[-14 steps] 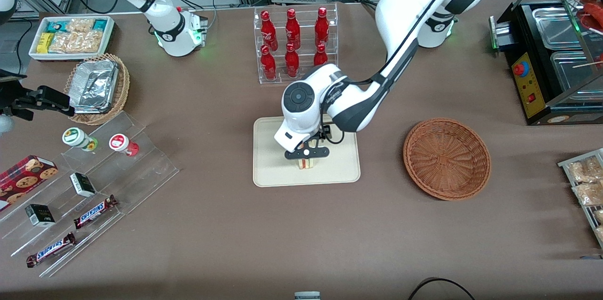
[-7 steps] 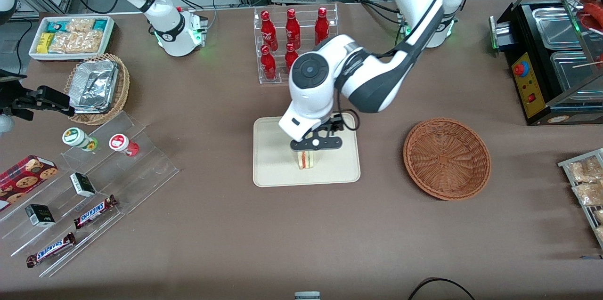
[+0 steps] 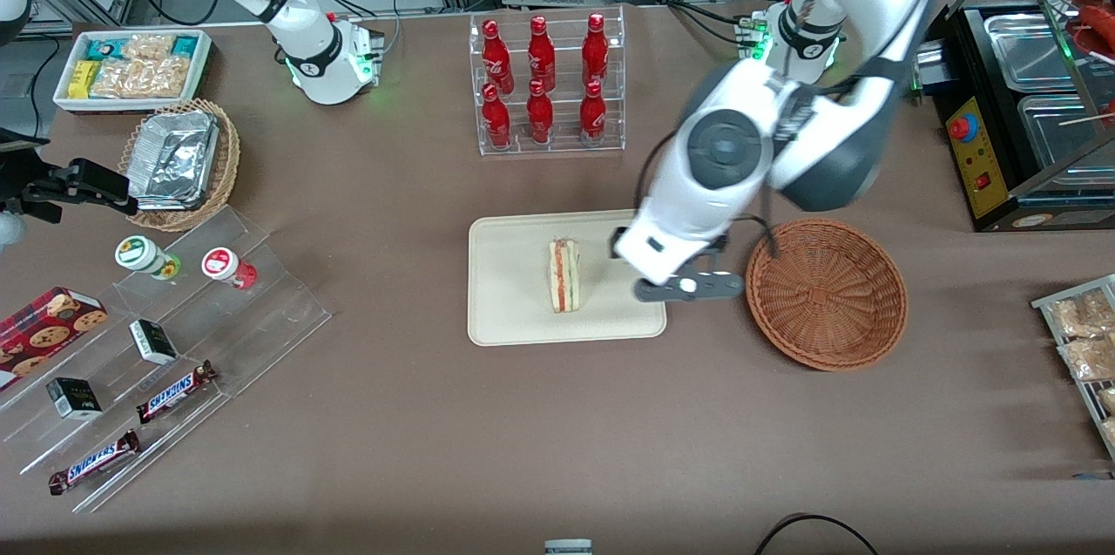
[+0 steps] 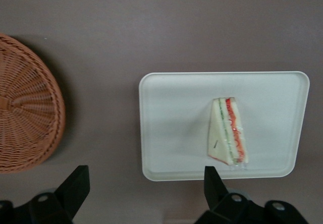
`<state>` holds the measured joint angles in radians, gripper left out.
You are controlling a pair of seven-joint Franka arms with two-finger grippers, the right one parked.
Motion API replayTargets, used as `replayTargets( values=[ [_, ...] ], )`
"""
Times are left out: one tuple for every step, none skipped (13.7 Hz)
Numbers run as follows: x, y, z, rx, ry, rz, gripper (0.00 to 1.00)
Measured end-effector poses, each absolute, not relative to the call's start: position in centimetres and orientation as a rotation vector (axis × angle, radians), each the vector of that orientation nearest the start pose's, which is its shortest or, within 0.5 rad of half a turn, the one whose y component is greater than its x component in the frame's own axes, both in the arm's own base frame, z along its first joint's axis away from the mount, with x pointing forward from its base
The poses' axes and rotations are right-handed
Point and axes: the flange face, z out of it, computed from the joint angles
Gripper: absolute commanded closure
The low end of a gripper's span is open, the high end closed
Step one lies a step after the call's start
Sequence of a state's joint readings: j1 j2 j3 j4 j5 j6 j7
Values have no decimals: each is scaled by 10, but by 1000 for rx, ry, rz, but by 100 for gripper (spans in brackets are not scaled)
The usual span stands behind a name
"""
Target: Place sandwich from basket to tray
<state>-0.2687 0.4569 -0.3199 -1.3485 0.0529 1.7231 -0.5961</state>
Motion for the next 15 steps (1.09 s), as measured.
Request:
replayTargets(
  values=[
    [595, -319, 474, -3176, -37, 157, 0],
    [597, -299, 478, -3171, -43, 155, 0],
    [598, -278, 482, -3166, -49, 151, 0],
    [598, -258, 487, -3161, -51, 146, 0],
    [597, -241, 492, -3157, -45, 142, 0],
    [594, -224, 497, -3155, -32, 138, 0],
    [591, -209, 502, -3151, -17, 135, 0],
    [588, -196, 505, -3145, -6, 137, 0],
    [584, -184, 508, -3140, 3, 138, 0],
    [578, -176, 510, -3133, 13, 140, 0],
    [572, -169, 512, -3127, 13, 142, 0],
    [566, -162, 515, -3122, -1, 148, 0],
    [561, -151, 519, -3117, -18, 170, 0],
    [556, -137, 524, -3116, -14, 195, 0],
    [552, -121, 532, -3115, 9, 219, 0]
  ],
)
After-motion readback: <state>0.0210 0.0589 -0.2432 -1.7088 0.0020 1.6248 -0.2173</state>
